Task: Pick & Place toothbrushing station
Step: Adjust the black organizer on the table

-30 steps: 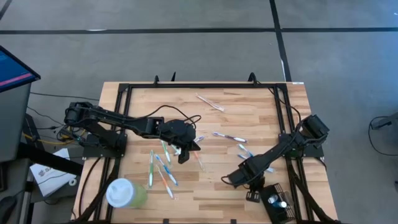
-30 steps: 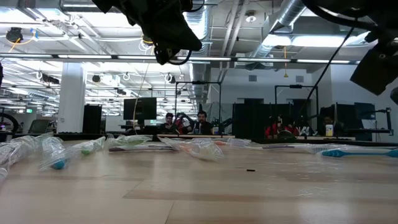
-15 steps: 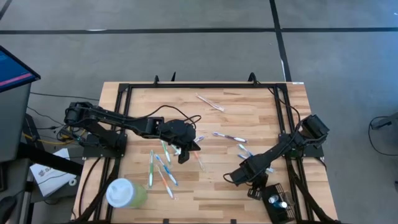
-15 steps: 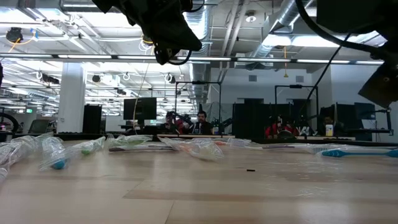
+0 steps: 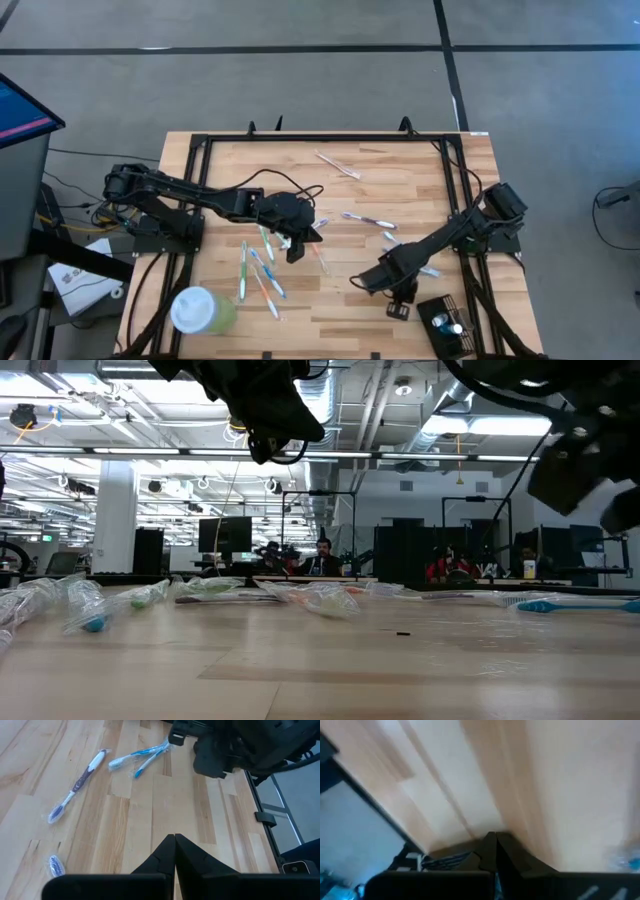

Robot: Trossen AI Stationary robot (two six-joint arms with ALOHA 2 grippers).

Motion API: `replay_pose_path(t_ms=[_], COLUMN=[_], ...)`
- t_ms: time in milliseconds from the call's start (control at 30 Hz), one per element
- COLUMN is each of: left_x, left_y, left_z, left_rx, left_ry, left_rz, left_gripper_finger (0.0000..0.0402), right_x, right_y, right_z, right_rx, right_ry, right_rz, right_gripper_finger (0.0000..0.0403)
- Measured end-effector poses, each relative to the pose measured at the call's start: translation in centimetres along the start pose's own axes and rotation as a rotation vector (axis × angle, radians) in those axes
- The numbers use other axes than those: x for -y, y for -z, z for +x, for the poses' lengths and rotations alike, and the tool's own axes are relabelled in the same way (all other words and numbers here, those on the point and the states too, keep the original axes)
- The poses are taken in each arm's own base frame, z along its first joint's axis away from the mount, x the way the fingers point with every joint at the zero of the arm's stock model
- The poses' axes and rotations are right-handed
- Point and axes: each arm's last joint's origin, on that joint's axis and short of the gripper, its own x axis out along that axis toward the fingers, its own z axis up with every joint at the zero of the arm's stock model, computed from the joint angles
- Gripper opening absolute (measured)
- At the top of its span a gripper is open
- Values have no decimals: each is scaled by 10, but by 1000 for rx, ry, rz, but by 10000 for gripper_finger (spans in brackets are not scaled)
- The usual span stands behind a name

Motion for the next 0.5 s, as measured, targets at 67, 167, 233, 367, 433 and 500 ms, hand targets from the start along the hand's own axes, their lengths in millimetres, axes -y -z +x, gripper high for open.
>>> replay_pose_path(t_ms=[67, 167, 233, 367, 433, 500], left_x=[1, 1, 1, 1, 0, 0], left_y=[0, 0, 0, 0, 0, -1], left_z=[0, 0, 0, -1, -1, -1], left_rx=[-2, -2, -2, 1, 2, 3], left_ry=[2, 2, 2, 2, 1, -1], left_rz=[2, 2, 2, 3, 4, 3], left_gripper_finger=[1, 1, 1, 1, 1, 1], right_x=[-1, -3, -3, -6, -6, -6], right_y=[4, 3, 4, 3, 1, 1], right_z=[4, 12, 18, 20, 18, 16], right_rx=[-29, -53, -80, -64, -49, -47], right_ry=[17, 24, 35, 28, 17, 14], right_rz=[0, 0, 9, 17, 22, 21], right_gripper_finger=[0, 0, 0, 0, 0, 0])
